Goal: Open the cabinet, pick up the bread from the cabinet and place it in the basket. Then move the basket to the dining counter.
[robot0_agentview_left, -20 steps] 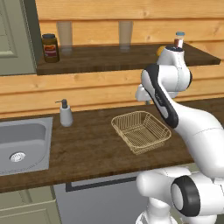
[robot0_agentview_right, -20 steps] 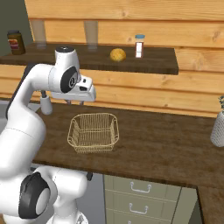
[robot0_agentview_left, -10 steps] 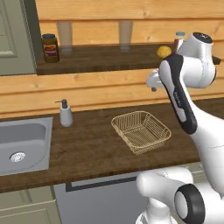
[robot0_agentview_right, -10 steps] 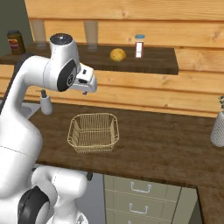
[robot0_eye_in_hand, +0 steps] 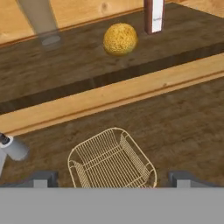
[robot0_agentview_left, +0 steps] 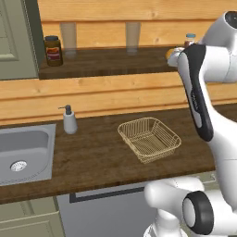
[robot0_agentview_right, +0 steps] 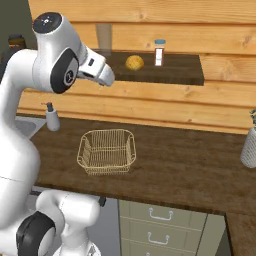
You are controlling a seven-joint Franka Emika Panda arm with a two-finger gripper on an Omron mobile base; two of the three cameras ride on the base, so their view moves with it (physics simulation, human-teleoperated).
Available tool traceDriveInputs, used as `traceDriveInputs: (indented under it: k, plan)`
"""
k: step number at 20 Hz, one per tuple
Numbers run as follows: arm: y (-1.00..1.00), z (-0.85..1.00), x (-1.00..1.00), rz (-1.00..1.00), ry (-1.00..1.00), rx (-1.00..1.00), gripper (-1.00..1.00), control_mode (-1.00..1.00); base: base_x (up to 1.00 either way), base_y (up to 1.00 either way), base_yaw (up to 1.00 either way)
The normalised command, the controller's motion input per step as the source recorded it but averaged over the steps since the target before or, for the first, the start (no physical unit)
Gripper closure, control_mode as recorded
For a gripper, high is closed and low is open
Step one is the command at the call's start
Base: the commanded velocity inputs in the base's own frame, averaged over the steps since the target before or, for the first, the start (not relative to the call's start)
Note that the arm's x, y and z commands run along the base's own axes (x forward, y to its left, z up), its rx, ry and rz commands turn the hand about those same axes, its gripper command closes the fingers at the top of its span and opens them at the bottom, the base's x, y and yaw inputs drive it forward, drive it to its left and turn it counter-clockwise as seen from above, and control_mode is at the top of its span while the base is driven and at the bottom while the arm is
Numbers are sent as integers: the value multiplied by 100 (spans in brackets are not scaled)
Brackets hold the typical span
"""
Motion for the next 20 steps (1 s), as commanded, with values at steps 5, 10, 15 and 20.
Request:
traceDriveInputs:
  k: [5,10,15,20]
  plan:
    - [-61,30,68,-2,2,-3,-100,-100,0,0,0]
    - [-29,14,71,0,2,-10,-100,-100,0,0,0]
    - [-22,-2,74,4,0,0,-100,-100,0,0,0]
    - [0,0,81,2,0,0,-100,-100,0,0,0]
